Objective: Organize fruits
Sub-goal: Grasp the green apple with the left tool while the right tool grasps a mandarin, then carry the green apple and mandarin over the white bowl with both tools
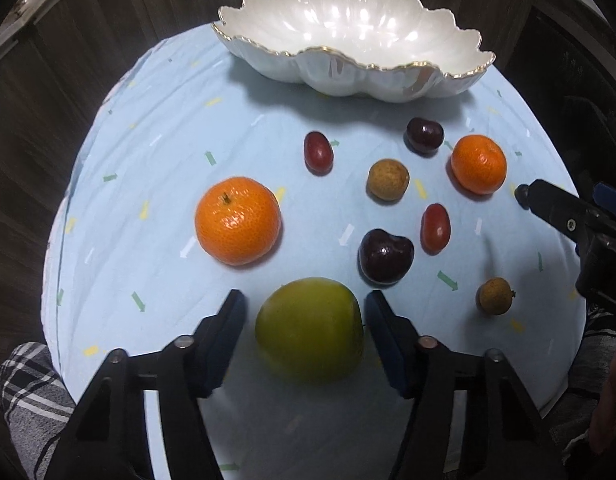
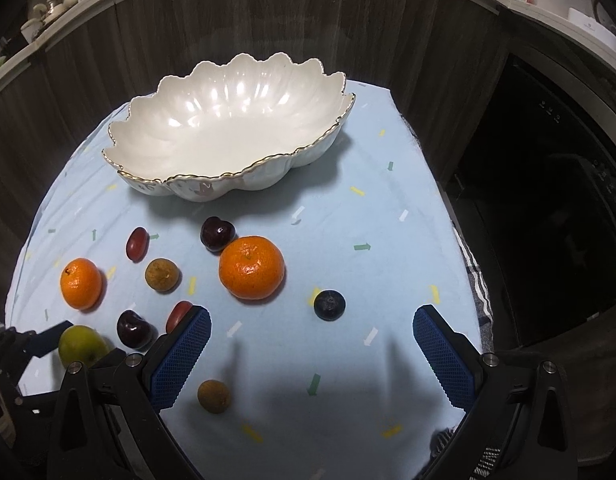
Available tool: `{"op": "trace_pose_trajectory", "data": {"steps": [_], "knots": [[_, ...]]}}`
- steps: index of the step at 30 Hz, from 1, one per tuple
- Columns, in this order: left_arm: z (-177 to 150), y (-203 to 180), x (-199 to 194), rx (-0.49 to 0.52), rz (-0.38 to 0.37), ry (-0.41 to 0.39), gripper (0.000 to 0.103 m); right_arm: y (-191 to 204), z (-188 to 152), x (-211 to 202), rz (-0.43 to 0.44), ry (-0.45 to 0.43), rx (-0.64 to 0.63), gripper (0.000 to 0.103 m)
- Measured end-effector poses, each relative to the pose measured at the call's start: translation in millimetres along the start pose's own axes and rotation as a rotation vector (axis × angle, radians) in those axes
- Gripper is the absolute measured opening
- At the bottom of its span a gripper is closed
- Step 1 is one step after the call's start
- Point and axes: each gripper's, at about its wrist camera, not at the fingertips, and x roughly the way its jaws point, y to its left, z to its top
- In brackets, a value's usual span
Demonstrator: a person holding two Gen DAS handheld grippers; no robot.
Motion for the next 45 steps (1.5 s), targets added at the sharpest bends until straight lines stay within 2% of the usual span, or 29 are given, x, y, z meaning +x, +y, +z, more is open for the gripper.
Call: {"op": "trace_pose_trajectory", "data": {"steps": [3, 15, 27, 31, 37, 39, 43, 45], "knots": [[-0.9, -0.7, 0.6, 0.009, -0.01, 0.003, 0.048, 2.0, 0.3, 2.1, 0.003, 0.007, -0.005, 0.102], [3.1, 6.1, -7.0, 0.0, -0.026, 0.022, 0.047, 13.9, 10.0, 4.8, 0.04, 0.035, -0.031, 0.098], [18.0, 14.7, -24.2, -0.014, -0.028, -0.013, 0.047, 31.3, 27.4, 25.0, 0.06, 0.063, -0.069, 0.083], [22.8, 16.6, -25.5, -0.019, -0.036, -0.006, 0.047, 36.4, 29.5, 35.7, 0.069, 0.093, -0.069, 0.072], [28.5, 17.0, -24.5, -0.021, -0.035, -0.012, 0.047, 40.1, 33.1, 51.5, 0.07, 0.12, -0.076, 0.07], [29.9, 17.5, -23.2, -0.021, -0.035, -0.011, 0.047, 40.6, 33.4, 56.5, 0.071, 0.13, -0.074, 0.066], [32.4, 16.7, -22.6, -0.015, -0.027, -0.018, 0.047, 42.0, 31.0, 70.8, 0.096, 0.177, -0.067, 0.05], [32.3, 16.3, -22.4, -0.014, -0.026, -0.018, 0.047, 42.2, 28.9, 73.6, 0.099, 0.179, -0.065, 0.048]]}}
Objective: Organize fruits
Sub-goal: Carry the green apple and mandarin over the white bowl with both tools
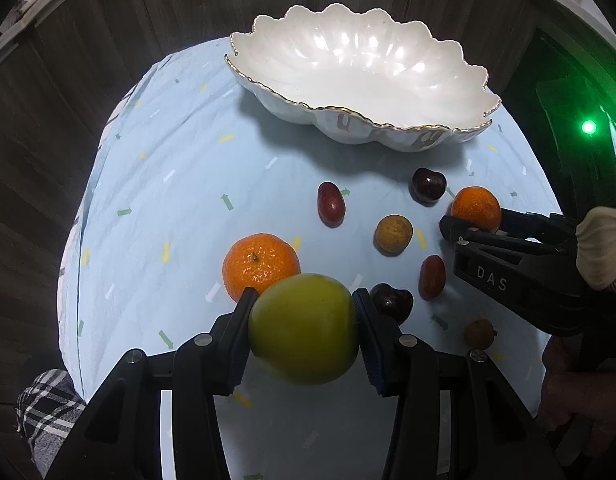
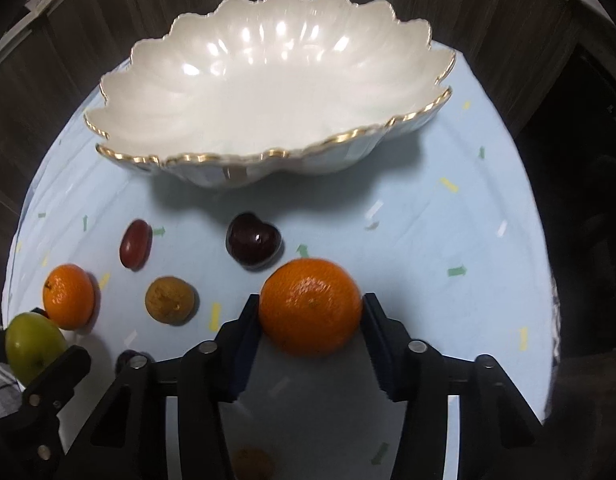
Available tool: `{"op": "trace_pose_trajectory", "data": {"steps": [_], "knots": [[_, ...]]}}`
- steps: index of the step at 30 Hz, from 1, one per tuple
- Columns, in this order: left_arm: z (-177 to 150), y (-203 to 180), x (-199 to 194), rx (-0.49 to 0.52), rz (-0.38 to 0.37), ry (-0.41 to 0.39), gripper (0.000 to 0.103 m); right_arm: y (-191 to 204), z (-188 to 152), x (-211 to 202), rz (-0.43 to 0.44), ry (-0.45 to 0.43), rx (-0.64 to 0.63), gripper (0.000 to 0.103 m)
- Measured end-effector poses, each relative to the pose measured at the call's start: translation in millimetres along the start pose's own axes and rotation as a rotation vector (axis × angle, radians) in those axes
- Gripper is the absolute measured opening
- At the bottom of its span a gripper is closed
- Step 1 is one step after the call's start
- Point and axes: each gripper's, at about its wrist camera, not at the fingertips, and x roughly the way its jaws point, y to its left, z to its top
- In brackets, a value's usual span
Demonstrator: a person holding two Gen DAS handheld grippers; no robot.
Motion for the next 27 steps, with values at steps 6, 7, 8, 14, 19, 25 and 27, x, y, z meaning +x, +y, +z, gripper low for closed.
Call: {"op": "trace_pose_trajectory", "data": {"steps": [6, 7, 8, 14, 19, 25, 27], "knots": [[1.5, 0.8, -5.2, -0.002, 0.003, -0.01, 0.047, -1.5, -3.6, -3.9, 0.009, -0.005, 0.004, 0.046], [2.0, 0.8, -7.2, 0.0, 0.003, -0.014, 0.047, -1.8, -4.4, -6.8, 0.01, -0.008, 0.005, 0.046], [2.9, 1.0, -9.6, 0.001, 0.002, -0.018, 0.047, -2.0, -4.0, -8.9, 0.012, -0.01, 0.007, 0.046], [9.1, 2.2, -28.3, 0.007, 0.007, -0.066, 0.047, -5.3, 1.6, -32.2, 0.02, -0.036, 0.016, 0.046], [18.8, 3.7, -44.3, 0.009, 0.006, -0.101, 0.047, -7.1, 11.2, -59.0, 0.026, -0.078, 0.013, 0.046], [38.5, 3.5, -61.7, 0.011, -0.003, -0.146, 0.047, -10.8, 28.8, -87.4, 0.044, -0.117, 0.025, 0.046], [46.2, 3.2, -66.3, 0.014, 0.0, -0.162, 0.047, -11.8, 36.8, -92.4, 0.045, -0.13, 0.026, 0.046]]}}
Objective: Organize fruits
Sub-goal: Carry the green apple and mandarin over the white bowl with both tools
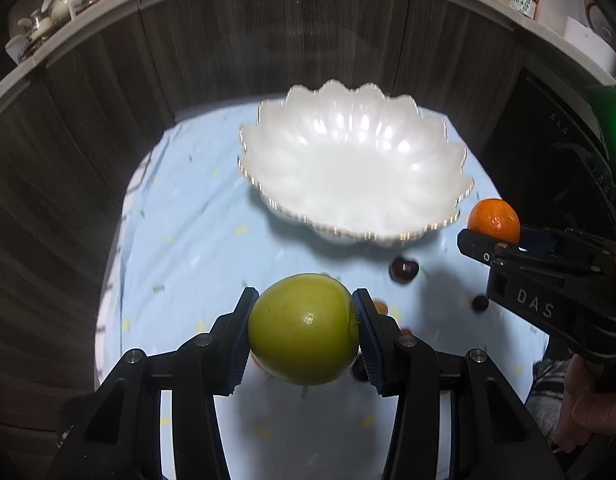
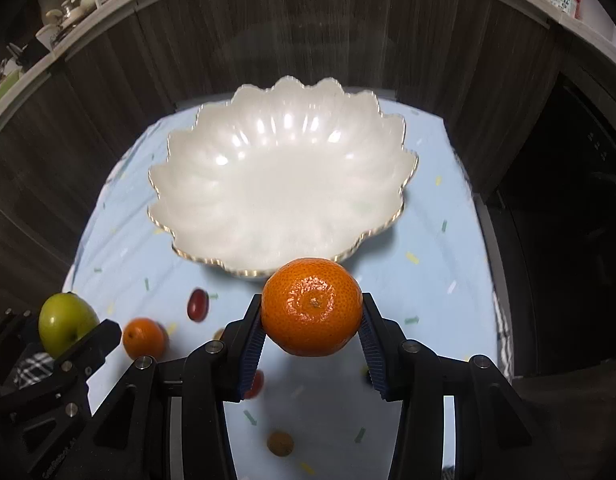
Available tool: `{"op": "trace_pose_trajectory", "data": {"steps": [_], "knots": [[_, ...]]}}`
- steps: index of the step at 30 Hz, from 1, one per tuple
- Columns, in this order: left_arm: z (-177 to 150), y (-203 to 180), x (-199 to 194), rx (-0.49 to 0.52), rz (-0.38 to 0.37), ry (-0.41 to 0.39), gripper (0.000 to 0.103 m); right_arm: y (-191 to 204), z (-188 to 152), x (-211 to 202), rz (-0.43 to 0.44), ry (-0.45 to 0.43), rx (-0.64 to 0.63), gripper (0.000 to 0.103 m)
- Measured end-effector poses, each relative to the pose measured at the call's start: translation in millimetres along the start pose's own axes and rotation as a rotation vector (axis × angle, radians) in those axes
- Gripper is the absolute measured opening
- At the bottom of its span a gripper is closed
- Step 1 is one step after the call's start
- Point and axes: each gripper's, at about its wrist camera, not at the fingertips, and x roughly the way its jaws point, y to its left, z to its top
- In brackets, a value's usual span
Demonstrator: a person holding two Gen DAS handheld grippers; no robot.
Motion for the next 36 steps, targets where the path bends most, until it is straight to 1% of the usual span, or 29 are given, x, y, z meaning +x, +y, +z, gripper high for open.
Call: {"op": "trace_pose_trajectory", "data": {"steps": [8, 12, 18, 22, 25, 28, 31, 36], "knots": [[38.1, 0.5, -1.7, 0.018, 0.003, -0.059, 0.047, -10.2, 27.8, -7.4, -0.022, -0.052, 0.007, 0.046], [61.4, 3.1, 7.6, 0.016, 0.01, -0.079, 0.047, -14.3, 45.4, -5.4, -0.044, -0.076, -0.007, 0.046], [91.8, 7.5, 26.9, 0.011, 0.012, -0.088, 0.047, -20.2, 73.9, 4.6, -0.072, -0.103, -0.024, 0.046], [110.6, 12.2, 46.8, -0.003, 0.01, -0.073, 0.047, -23.1, 90.8, 17.7, -0.072, -0.104, -0.021, 0.046], [121.6, 11.8, 56.0, 0.001, 0.01, -0.075, 0.047, -24.0, 99.9, 29.5, -0.083, -0.1, -0.021, 0.046], [132.8, 11.7, 68.0, -0.005, -0.008, -0.077, 0.047, -27.0, 108.4, 41.1, -0.079, -0.086, -0.008, 0.046], [138.7, 13.0, 79.4, -0.009, -0.015, -0.075, 0.047, -28.3, 117.0, 51.8, -0.084, -0.081, -0.007, 0.046], [148.5, 17.9, 106.0, -0.017, -0.013, -0.038, 0.047, -30.4, 128.9, 71.4, -0.103, -0.068, -0.017, 0.046]]}}
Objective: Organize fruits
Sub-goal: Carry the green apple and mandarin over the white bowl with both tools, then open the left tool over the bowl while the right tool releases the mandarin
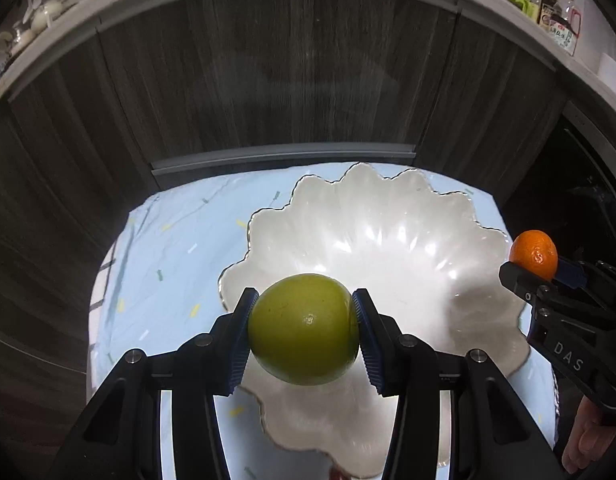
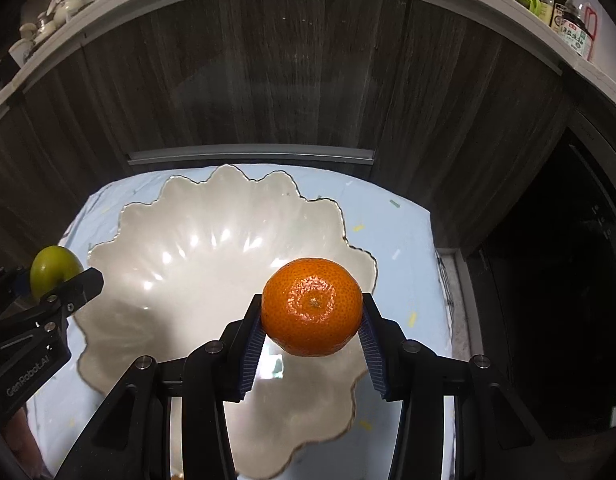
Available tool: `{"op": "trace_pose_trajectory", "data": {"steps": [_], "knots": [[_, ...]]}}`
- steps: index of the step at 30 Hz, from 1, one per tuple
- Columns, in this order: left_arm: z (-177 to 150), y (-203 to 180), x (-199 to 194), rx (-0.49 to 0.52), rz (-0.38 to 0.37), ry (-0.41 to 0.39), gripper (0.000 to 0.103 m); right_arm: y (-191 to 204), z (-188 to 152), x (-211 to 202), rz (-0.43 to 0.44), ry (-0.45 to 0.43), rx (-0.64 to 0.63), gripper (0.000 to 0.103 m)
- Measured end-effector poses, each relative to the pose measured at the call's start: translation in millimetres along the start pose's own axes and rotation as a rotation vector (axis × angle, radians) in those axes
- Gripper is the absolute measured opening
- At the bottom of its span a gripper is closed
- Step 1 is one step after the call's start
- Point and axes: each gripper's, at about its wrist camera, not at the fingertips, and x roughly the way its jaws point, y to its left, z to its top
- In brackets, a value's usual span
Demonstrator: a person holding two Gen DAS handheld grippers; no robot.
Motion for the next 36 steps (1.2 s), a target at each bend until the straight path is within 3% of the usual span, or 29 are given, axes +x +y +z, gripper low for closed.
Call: {"op": "trace_pose_trajectory", "data": {"steps": [8, 20, 21, 22, 23, 25, 36], "knots": [[5.8, 1.5, 30.2, 0.007, 0.0, 0.03, 0.047, -4.5, 5.3, 30.5, 0.009, 0.052, 0.024, 0.046], [0.0, 2.8, 46.7, -0.018, 0.014, 0.099, 0.048, -2.3, 6.4, 41.8, 0.024, 0.084, 0.015, 0.047], [-0.7, 2.8, 46.3, -0.022, 0.017, 0.098, 0.052, -2.3, 5.9, 42.9, 0.018, 0.092, 0.017, 0.048], [-1.3, 2.9, 44.0, -0.023, 0.024, 0.085, 0.063, -2.6, 5.2, 43.7, 0.016, 0.095, 0.021, 0.056], [-0.9, 3.0, 41.5, -0.021, 0.027, 0.07, 0.068, -2.4, 4.9, 42.4, 0.009, 0.086, 0.021, 0.067], [-0.1, 2.8, 35.8, -0.017, 0.033, 0.05, 0.074, -2.2, 6.0, 36.3, -0.015, 0.055, 0.018, 0.079], [14.0, 4.4, -3.0, -0.029, 0.067, -0.027, 0.088, -7.2, 17.8, 2.1, -0.011, -0.02, 0.066, 0.084]]}}
